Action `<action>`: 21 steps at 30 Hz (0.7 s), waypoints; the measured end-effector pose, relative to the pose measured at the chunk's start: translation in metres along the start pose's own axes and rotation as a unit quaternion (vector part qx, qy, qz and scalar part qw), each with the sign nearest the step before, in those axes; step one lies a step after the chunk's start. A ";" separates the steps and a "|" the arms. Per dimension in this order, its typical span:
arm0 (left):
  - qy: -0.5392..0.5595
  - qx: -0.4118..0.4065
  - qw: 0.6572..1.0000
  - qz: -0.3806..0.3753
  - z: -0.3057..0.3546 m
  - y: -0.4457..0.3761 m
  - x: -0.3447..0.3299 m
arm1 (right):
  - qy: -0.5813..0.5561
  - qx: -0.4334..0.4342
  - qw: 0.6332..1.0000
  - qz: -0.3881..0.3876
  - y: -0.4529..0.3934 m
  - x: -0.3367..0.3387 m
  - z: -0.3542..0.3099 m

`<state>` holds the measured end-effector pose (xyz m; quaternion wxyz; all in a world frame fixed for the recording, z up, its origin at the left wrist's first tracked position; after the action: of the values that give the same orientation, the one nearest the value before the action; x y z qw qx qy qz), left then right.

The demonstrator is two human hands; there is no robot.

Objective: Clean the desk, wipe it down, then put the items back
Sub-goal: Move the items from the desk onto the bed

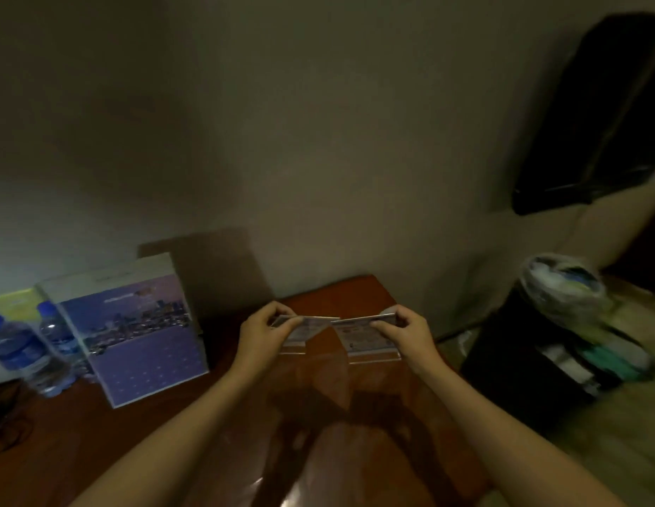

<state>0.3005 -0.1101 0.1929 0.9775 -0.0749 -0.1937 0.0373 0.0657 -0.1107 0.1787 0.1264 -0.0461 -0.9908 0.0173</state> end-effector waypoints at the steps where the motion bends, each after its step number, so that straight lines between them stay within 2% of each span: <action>1: -0.003 -0.014 1.000 -0.019 0.006 0.007 -0.011 | 0.001 -0.010 1.000 0.022 0.018 0.014 0.004; 6: 0.016 -0.063 0.990 -0.124 0.051 0.053 -0.087 | 0.001 -0.070 0.987 0.147 0.117 0.094 0.027; 12: 0.052 -0.109 0.952 -0.280 0.127 0.127 -0.207 | 0.003 -0.108 0.952 0.288 0.244 0.211 0.054; 15: 0.077 -0.108 0.924 -0.358 0.164 0.180 -0.276 | -0.009 -0.120 0.922 0.368 0.315 0.274 0.069; 21: 0.088 -0.160 0.874 -0.451 0.238 0.328 -0.421 | -0.045 -0.145 0.844 0.514 0.483 0.396 0.105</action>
<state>-0.1935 0.2020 0.2008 0.8762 -0.1374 -0.1233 -0.4453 -0.3003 0.4057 0.1534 0.0461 -0.5661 -0.8207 -0.0622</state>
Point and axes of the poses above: each hand's wrist, its own y-axis away from the middle knuckle, its own x-axis out of the back of the hand, z = x × y, the point moved 3 cm from there along -y, towards the middle knuckle, and after that the axes turned 2 degrees about y, right-handed, at the moved point
